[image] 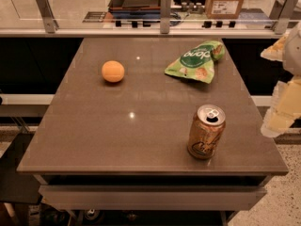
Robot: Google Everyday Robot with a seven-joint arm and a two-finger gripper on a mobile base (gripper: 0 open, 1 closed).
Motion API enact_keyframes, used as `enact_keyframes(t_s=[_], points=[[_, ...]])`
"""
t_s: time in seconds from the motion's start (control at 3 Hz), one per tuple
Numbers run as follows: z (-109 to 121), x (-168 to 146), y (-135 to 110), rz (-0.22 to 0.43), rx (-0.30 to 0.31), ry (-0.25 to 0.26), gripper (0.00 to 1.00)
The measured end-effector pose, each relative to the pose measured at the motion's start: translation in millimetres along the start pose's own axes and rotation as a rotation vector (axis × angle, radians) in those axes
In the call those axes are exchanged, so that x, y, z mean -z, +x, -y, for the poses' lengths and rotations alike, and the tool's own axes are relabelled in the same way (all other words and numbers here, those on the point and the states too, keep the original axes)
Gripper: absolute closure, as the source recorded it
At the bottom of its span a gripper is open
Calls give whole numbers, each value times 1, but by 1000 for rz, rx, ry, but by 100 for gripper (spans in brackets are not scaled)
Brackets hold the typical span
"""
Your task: Move orange can near orange
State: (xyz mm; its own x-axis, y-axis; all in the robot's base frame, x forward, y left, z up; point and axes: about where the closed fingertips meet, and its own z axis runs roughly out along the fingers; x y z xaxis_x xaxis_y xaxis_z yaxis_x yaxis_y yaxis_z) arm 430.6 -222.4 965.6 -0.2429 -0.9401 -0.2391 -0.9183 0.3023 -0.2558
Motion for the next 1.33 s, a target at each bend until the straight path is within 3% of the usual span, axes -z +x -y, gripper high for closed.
enact_keyframes(t_s=[0.33,0.67,1.0,1.33], points=[[-12,-11,27,81,-172,-10,0],[-24,-18,36,180,-303,-40,0],[-29,-34,41,292,-391,-65,0],[-36,-44,39,380,-375,-31,0]])
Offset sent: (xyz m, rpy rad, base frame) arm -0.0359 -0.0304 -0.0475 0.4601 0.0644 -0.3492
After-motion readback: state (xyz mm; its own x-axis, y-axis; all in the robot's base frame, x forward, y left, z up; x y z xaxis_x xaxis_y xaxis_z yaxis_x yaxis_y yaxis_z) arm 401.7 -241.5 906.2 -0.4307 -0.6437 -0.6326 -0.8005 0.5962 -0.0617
